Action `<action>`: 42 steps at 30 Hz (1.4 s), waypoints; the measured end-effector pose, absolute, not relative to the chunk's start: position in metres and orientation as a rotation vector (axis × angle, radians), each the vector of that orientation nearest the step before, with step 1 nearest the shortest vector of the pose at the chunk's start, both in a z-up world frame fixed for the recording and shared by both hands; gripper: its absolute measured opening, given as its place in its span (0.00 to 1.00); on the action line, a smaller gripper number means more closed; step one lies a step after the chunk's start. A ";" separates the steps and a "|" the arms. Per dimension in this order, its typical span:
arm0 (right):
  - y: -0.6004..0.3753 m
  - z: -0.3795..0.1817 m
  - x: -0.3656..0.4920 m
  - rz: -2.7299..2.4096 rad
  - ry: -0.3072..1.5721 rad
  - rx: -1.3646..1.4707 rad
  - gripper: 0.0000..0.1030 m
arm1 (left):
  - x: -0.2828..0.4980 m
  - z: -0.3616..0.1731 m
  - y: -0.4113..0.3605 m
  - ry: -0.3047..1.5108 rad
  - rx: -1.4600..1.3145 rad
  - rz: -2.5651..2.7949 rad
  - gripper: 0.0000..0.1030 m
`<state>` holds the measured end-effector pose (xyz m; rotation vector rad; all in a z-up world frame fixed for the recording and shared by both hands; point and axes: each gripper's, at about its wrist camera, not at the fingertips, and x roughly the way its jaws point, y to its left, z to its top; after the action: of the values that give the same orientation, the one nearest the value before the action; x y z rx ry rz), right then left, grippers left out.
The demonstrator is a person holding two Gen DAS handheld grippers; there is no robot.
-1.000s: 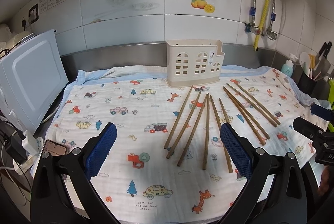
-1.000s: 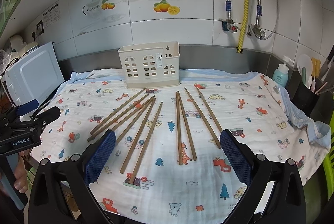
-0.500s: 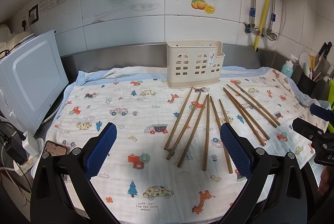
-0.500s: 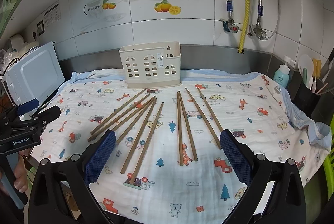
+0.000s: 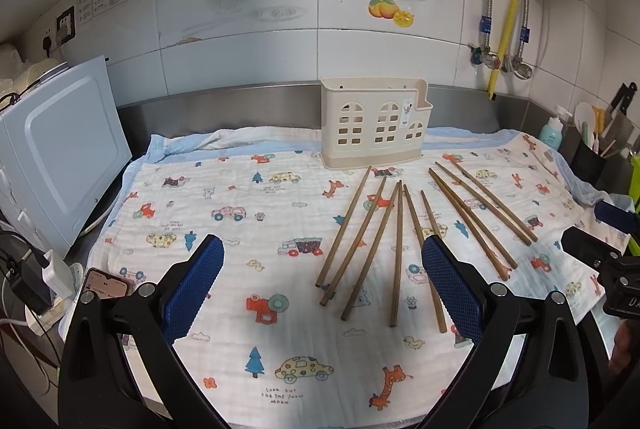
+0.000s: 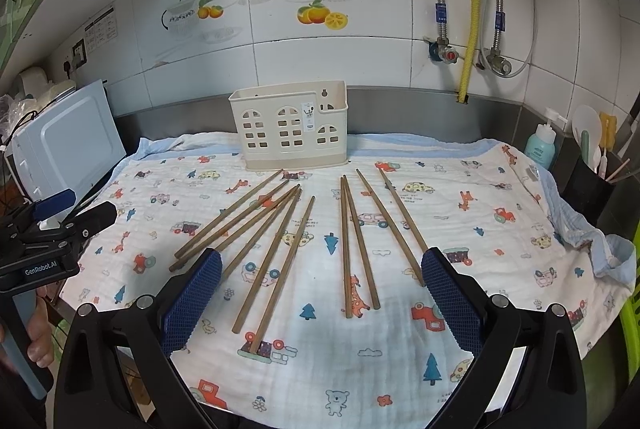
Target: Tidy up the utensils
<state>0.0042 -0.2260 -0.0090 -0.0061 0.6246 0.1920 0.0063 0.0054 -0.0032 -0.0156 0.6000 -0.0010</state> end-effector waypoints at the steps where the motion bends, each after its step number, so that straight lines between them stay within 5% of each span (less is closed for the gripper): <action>1: -0.226 -0.009 0.004 0.193 0.625 -0.006 0.94 | 0.007 -0.003 0.005 0.601 -0.016 -0.001 0.95; 42: -0.232 -0.024 0.022 0.189 0.641 -0.012 0.93 | 0.033 -0.026 0.016 0.650 -0.060 -0.022 0.93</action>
<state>0.0222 -0.2319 -0.0236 -0.0121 0.6409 0.1894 0.0326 0.0156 -0.0259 -0.0597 0.6501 -0.0221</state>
